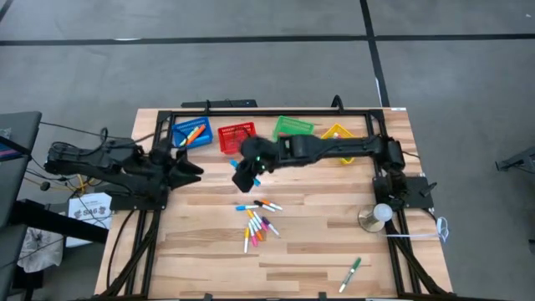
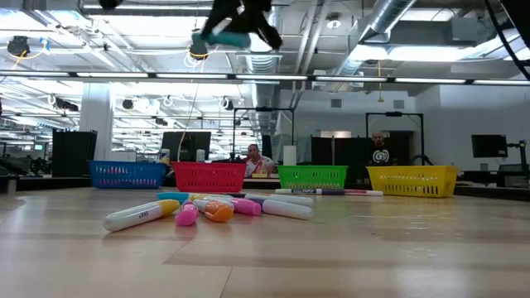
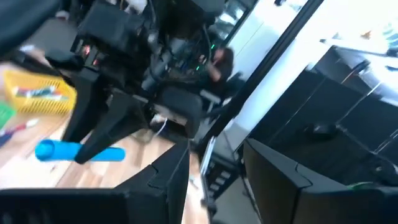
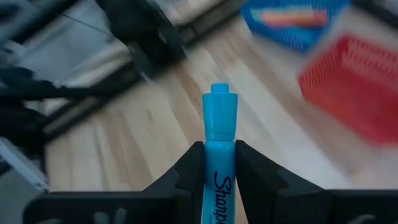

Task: Pick & Place Markers
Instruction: Put the large blue highlighter pen into the blue bin

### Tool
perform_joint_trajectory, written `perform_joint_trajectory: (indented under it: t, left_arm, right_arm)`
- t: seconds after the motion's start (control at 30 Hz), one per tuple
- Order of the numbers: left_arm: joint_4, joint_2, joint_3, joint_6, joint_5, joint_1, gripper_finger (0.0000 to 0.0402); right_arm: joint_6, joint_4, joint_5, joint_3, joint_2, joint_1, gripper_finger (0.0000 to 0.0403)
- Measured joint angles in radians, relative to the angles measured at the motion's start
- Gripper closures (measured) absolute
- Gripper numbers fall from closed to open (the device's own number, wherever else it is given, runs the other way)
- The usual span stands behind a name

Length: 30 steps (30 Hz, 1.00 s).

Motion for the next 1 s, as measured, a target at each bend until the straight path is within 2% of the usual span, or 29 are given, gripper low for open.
perform_joint_trajectory:
  t: [0.13, 0.4, 0.57, 0.8, 1.0]
  left_arm:
    - [0.064, 0.001, 0.0, 0.037, -0.022, 0.0, 0.0251]
    - [0.103, 0.048, 0.0, 0.093, -0.145, 0.0, 0.0251]
    - [0.161, 0.1, 0.0, 0.153, -0.178, 0.0, 0.0251]
    - [0.27, 0.188, 0.0, 0.238, -0.181, 0.0, 0.0251]
    - [0.32, 0.247, 0.0, 0.245, -0.181, 0.001, 0.0251]
  right_arm:
    - [-0.111, 0.0, -0.032, 0.133, -0.001, -0.016, 0.0335]
    - [-0.293, 0.01, -0.06, 0.362, -0.003, -0.014, 0.0335]
    - [-0.388, 0.13, -0.089, 0.344, -0.042, 0.017, 0.0335]
    - [-0.415, 0.13, -0.09, 0.341, -0.039, 0.022, 0.0335]
    - [-0.415, 0.129, -0.104, 0.341, -0.04, 0.023, 0.0335]
